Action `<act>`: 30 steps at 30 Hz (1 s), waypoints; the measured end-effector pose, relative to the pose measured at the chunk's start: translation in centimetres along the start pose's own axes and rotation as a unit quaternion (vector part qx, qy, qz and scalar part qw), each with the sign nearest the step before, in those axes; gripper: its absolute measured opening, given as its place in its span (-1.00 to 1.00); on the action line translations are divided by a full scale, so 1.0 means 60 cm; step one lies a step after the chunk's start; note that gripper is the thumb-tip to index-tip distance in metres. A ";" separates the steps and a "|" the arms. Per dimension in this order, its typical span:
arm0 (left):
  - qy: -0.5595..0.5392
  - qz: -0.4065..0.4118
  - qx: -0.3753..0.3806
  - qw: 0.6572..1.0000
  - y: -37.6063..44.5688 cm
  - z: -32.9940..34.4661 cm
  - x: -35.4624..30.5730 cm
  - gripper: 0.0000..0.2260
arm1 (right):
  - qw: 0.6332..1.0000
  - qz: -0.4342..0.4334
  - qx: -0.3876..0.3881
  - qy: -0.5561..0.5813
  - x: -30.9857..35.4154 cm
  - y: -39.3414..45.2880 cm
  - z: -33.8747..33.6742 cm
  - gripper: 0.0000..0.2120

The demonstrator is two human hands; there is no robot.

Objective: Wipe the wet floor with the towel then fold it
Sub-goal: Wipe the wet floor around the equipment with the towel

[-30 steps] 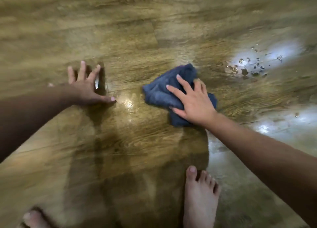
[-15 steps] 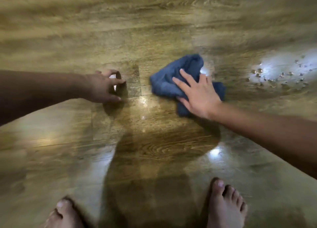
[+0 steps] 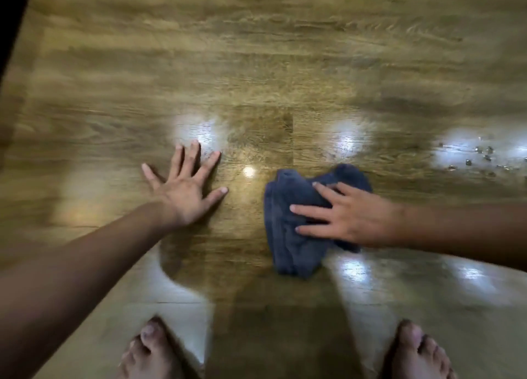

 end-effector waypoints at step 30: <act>-0.134 -0.132 -0.195 0.963 -0.012 -0.029 0.188 -0.55 | 0.991 0.006 -0.040 0.127 0.157 0.246 -0.031 -0.47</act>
Point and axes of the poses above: each hand's wrist, its own y-axis towards the middle knuckle, its own z-axis out of the palm, x = y × z, the point moved 10 cm from there along y, towards the middle knuckle, and after that the axes turned 13 degrees about y, right-handed, at the moved point
